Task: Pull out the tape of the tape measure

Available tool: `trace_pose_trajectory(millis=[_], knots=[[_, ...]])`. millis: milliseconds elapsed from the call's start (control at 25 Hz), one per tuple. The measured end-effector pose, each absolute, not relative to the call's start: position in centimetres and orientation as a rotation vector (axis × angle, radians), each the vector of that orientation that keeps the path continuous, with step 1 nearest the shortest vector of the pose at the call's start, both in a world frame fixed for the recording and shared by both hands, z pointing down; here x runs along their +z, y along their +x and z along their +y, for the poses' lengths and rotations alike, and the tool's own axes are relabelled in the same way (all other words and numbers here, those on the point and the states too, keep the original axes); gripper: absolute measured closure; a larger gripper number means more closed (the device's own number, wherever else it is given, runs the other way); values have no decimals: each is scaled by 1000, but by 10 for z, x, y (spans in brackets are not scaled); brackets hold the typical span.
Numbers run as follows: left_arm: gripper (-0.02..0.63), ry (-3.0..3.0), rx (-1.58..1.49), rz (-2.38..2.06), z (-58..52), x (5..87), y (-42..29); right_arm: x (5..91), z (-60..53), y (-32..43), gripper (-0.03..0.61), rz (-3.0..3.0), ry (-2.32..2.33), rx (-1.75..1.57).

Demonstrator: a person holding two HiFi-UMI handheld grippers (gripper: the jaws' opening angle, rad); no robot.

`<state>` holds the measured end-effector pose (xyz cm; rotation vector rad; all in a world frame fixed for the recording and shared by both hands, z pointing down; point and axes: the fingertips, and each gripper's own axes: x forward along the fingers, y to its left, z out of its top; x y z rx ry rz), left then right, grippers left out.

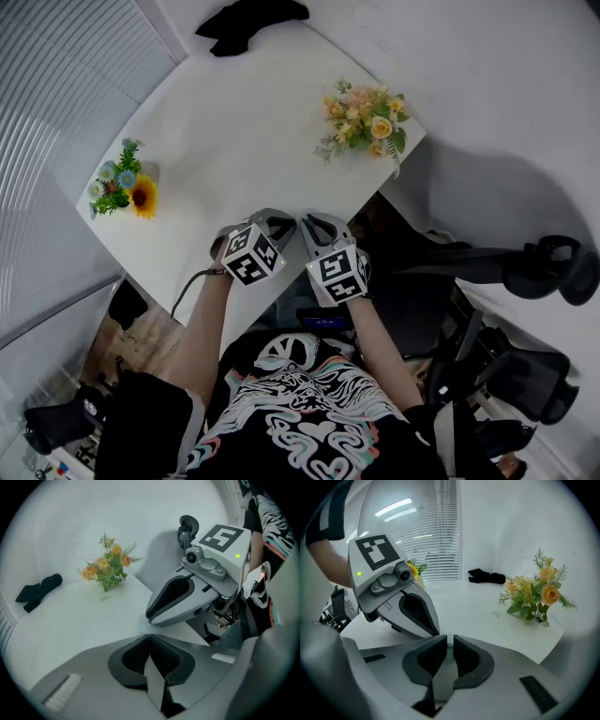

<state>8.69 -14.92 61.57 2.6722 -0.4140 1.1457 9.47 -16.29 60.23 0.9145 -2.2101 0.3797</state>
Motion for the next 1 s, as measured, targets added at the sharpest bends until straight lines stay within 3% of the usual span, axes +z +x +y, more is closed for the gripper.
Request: trace_pose_trajectory(millis=[1000], knots=[[607,2627,1124,-483,-139,615,72,604,-165,97,538,-2225,974,456]])
